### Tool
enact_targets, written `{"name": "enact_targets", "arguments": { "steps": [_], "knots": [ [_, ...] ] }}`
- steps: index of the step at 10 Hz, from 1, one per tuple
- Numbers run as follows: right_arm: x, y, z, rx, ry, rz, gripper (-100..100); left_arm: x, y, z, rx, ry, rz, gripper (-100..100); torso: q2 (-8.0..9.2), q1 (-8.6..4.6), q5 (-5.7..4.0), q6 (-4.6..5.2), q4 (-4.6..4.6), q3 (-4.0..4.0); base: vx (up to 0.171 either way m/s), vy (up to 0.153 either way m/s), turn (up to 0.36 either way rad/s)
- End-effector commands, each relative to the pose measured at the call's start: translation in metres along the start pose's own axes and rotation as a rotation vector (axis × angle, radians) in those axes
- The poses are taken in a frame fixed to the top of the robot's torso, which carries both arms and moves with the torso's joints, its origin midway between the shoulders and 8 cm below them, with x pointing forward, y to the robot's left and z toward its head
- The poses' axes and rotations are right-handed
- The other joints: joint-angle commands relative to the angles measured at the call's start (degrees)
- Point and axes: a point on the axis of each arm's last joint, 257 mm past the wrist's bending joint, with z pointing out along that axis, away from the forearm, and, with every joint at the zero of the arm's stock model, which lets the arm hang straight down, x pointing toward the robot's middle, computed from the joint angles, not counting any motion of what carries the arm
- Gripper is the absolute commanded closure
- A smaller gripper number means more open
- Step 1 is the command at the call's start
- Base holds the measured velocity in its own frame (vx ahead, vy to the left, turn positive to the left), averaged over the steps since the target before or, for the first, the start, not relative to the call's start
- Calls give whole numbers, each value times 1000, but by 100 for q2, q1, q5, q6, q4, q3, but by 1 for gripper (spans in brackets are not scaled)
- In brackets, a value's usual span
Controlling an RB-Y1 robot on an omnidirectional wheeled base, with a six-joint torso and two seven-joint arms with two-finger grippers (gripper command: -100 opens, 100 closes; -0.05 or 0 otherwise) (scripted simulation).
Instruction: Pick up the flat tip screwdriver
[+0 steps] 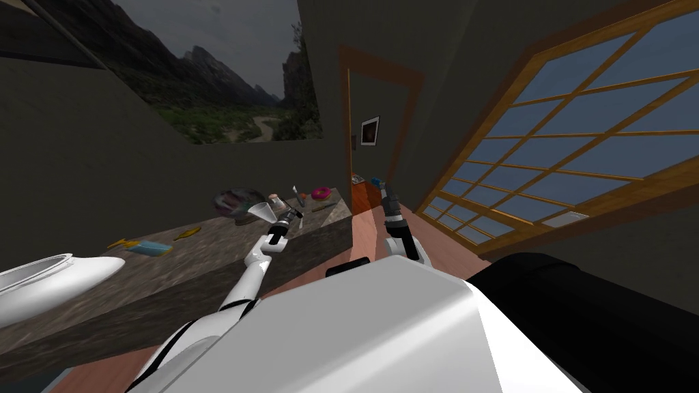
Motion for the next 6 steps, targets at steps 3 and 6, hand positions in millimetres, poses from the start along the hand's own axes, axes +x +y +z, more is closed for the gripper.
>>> {"name": "enact_targets", "arguments": {
  "steps": [3, 6],
  "knots": [
    [0, 0, 0, 0, 0, 0, 0, -1, 25, -26, -34, 1, -3, 100, 3, 8, 11, -5, -16, -6, 43, -18, -65],
    [0, 0, 0, 0, 0, 0, 0, 5, 26, -40, -32, 7, 0, 100, 12, 17, 28, -10, -40, -14, 19, -4, 10]
  ]
}}
